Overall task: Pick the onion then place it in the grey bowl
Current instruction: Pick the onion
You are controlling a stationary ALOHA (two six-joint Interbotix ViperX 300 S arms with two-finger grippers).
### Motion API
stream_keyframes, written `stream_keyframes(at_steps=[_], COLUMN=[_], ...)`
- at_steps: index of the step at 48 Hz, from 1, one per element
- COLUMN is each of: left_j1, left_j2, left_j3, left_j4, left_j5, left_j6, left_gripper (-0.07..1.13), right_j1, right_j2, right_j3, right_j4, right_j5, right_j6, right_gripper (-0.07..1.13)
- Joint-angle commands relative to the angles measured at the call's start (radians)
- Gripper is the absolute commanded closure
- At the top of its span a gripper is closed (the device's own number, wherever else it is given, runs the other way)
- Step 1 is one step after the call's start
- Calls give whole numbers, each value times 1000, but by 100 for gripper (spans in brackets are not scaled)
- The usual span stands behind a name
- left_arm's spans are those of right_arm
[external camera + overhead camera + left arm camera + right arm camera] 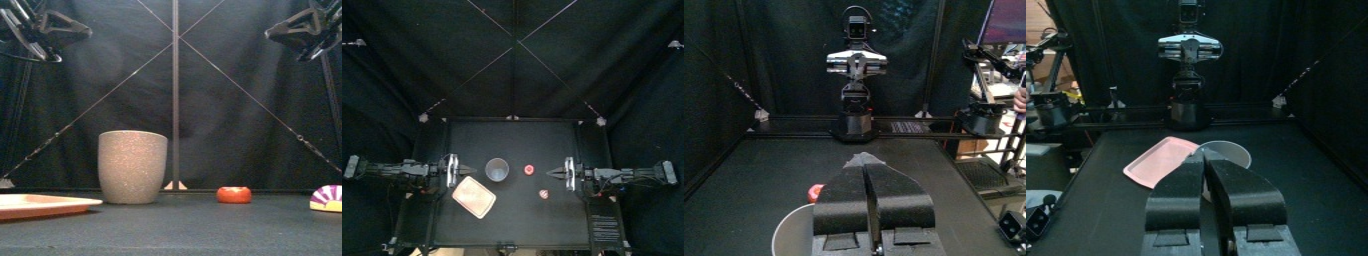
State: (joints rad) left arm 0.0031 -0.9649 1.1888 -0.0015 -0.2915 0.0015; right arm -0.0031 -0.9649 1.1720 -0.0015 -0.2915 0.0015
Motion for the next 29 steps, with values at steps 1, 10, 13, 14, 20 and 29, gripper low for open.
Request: stream_keyframes(at_steps=[1,10,13,14,20,29], left_j1=[6,25,32,35,48,58], left_j2=[0,-8,-8,-9,-14,-15], left_j3=[-43,-64,-71,-71,-71,-61], left_j4=[2,11,12,12,9,9], left_j5=[48,107,123,126,135,135], left_j6=[2,2,2,2,2,0], left_gripper=[104,104,104,104,104,104], right_j1=[-5,-52,-66,-69,-84,-120], right_j2=[20,38,46,48,66,89], right_j3=[-9,-32,-41,-44,-58,-66], right_j4=[8,20,23,25,51,206], right_j5=[14,104,143,155,218,256], right_j6=[5,18,20,21,26,44], right_gripper=[95,95,94,94,89,50])
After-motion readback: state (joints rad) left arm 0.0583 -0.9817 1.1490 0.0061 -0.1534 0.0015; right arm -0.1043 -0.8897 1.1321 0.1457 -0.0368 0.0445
